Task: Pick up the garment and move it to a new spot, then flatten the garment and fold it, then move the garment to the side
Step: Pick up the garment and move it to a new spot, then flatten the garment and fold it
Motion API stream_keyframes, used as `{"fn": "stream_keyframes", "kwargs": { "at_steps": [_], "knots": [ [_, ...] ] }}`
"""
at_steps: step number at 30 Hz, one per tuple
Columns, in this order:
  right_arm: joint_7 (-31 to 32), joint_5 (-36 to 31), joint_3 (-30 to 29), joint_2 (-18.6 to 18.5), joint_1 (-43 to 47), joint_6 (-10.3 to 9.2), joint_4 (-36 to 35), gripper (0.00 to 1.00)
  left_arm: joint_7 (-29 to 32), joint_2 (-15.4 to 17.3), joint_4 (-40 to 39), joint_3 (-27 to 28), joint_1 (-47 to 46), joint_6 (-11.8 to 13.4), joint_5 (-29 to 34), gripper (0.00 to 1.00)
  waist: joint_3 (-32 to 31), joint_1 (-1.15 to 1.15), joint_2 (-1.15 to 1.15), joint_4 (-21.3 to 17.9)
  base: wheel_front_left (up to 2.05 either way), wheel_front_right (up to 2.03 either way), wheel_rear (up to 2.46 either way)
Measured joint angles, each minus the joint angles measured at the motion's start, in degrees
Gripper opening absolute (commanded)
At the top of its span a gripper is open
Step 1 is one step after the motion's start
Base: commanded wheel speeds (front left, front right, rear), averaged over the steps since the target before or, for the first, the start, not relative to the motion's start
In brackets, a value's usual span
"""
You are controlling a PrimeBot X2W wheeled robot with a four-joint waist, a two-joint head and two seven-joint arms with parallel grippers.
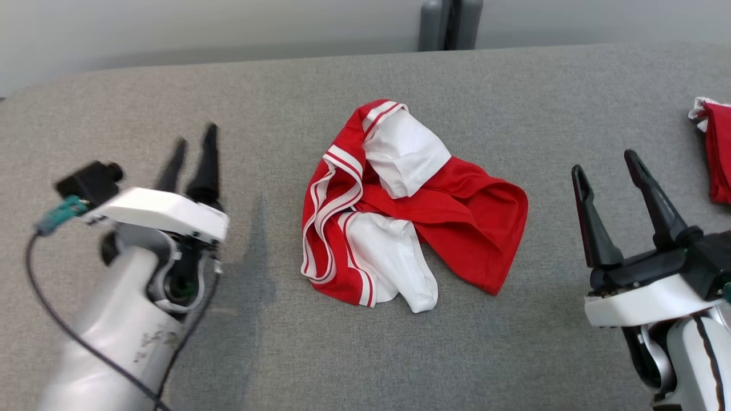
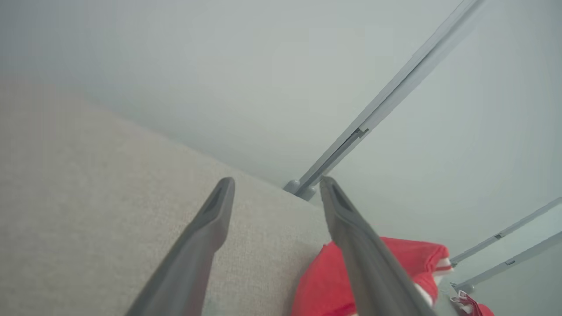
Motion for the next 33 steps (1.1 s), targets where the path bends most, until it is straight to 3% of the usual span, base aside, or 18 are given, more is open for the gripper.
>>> {"fn": "stream_keyframes", "kwargs": {
  "at_steps": [3, 8, 15, 23, 33],
  "knots": [
    [0.0, 0.0, 0.6, -0.2, 1.0, 0.00, 0.4, 1.00, -0.2, 0.9, -5.4, 7.1, 2.8, 0.0, 10.6, 1.00, -1.2, 0.00, 0.00, 0.3, 0.00, 0.00, 0.00],
    [0.0, 0.2, 1.2, -0.3, 3.0, 0.00, 1.0, 1.00, -0.2, -0.4, -15.2, 14.5, 14.3, 0.9, 28.9, 1.00, -3.3, 0.00, 0.00, 0.6, 0.00, 0.00, 0.00],
    [0.0, 0.5, 2.1, 0.6, 5.6, 0.00, 2.0, 1.00, -0.2, -5.6, -24.7, 22.0, 27.1, 0.1, 43.3, 1.00, -6.0, 0.00, 0.00, 1.1, 0.00, 0.00, 0.00],
    [0.0, 0.5, 3.5, 1.4, 6.4, 0.00, 3.1, 1.00, -0.2, -10.0, -27.6, 26.1, 33.6, -2.4, 51.6, 1.00, -7.3, 0.00, 0.00, 1.8, 0.00, 0.00, 0.00],
    [0.0, 0.7, 3.8, 0.8, 6.1, 0.00, 3.7, 1.00, -0.2, -10.5, -27.6, 26.5, 33.8, -3.4, 51.5, 1.00, -6.9, 0.00, 0.00, 3.3, 0.00, 0.00, 0.00]
  ]
}}
